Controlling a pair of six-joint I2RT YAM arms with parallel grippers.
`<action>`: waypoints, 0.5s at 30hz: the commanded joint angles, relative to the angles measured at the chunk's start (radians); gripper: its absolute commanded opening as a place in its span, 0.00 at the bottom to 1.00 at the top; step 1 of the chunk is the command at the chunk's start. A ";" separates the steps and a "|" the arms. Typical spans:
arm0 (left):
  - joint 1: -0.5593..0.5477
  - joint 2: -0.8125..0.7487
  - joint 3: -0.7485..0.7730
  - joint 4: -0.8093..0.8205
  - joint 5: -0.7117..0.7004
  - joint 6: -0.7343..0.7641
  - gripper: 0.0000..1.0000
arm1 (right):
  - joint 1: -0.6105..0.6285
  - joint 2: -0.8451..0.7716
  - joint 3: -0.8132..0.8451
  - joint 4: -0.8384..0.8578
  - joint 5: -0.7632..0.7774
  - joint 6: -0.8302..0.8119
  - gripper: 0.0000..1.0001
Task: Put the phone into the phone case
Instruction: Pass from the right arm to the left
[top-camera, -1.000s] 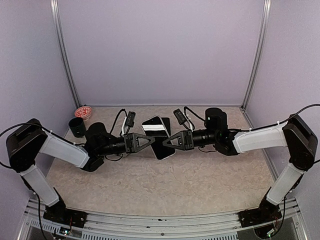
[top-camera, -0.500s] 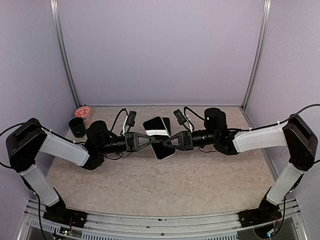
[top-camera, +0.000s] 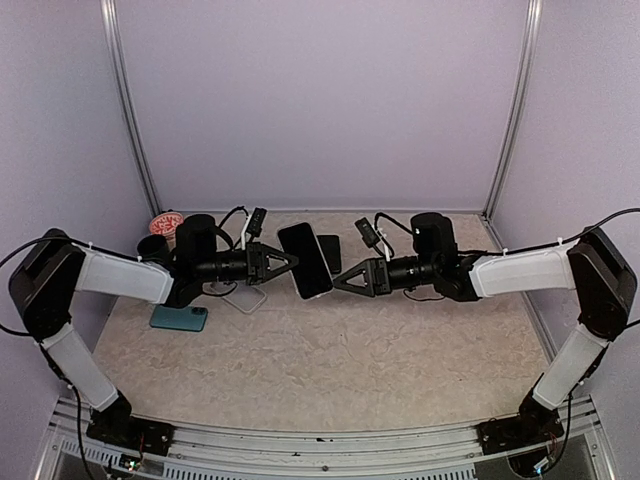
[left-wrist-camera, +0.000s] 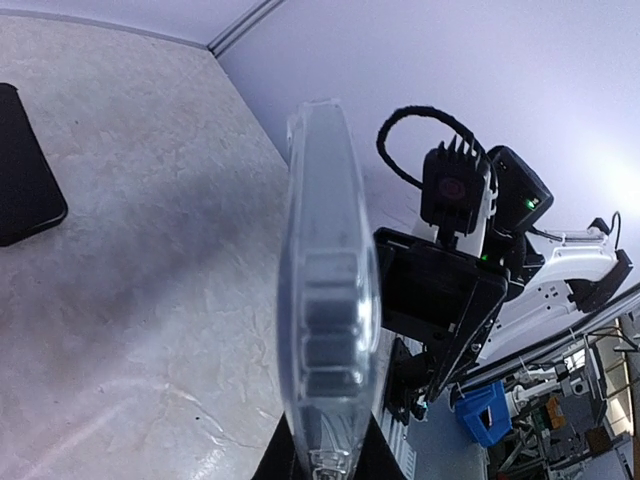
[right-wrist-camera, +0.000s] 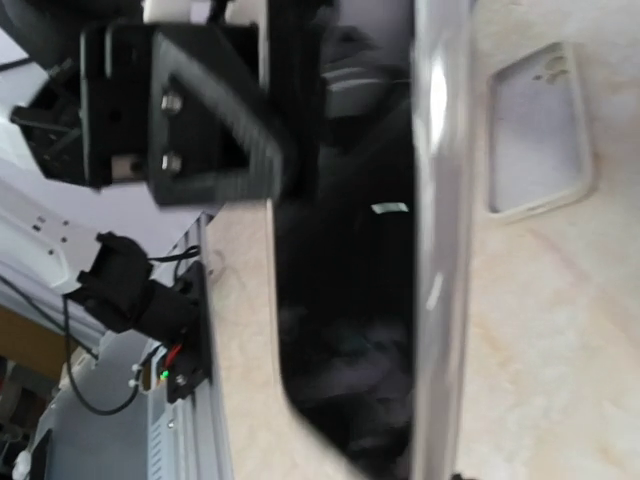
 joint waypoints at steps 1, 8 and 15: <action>0.047 -0.014 0.114 -0.157 0.033 0.082 0.00 | -0.024 -0.031 0.006 -0.075 0.006 -0.039 0.54; 0.110 0.057 0.310 -0.439 0.082 0.178 0.00 | -0.032 -0.037 0.008 -0.135 0.030 -0.079 0.58; 0.166 0.159 0.512 -0.729 0.099 0.326 0.00 | -0.034 -0.062 -0.006 -0.123 0.019 -0.092 0.85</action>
